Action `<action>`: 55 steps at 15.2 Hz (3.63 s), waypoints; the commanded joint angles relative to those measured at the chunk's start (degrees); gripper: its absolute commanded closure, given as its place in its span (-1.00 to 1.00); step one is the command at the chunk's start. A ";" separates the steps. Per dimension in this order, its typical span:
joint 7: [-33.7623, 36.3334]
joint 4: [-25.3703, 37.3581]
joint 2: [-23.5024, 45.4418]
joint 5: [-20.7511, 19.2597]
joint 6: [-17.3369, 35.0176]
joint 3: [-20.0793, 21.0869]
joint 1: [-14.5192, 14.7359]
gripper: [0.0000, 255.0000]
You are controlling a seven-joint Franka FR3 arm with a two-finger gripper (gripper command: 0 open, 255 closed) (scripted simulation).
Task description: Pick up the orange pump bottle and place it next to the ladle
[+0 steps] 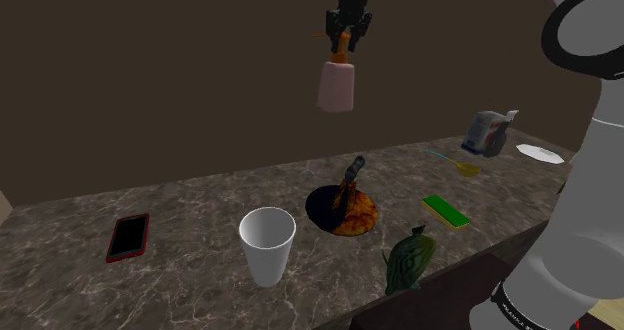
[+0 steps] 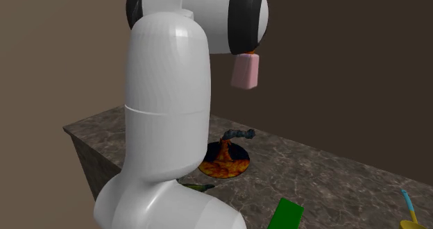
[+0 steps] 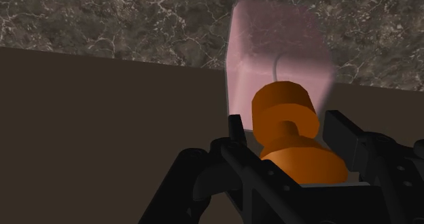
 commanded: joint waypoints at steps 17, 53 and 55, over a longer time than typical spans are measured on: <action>-20.53 -16.33 -3.22 5.11 14.37 -8.68 -13.04 1.00; -42.22 -17.96 14.38 12.47 33.23 -14.81 -26.79 1.00; -42.32 -18.96 14.74 12.57 34.59 -14.76 -26.79 1.00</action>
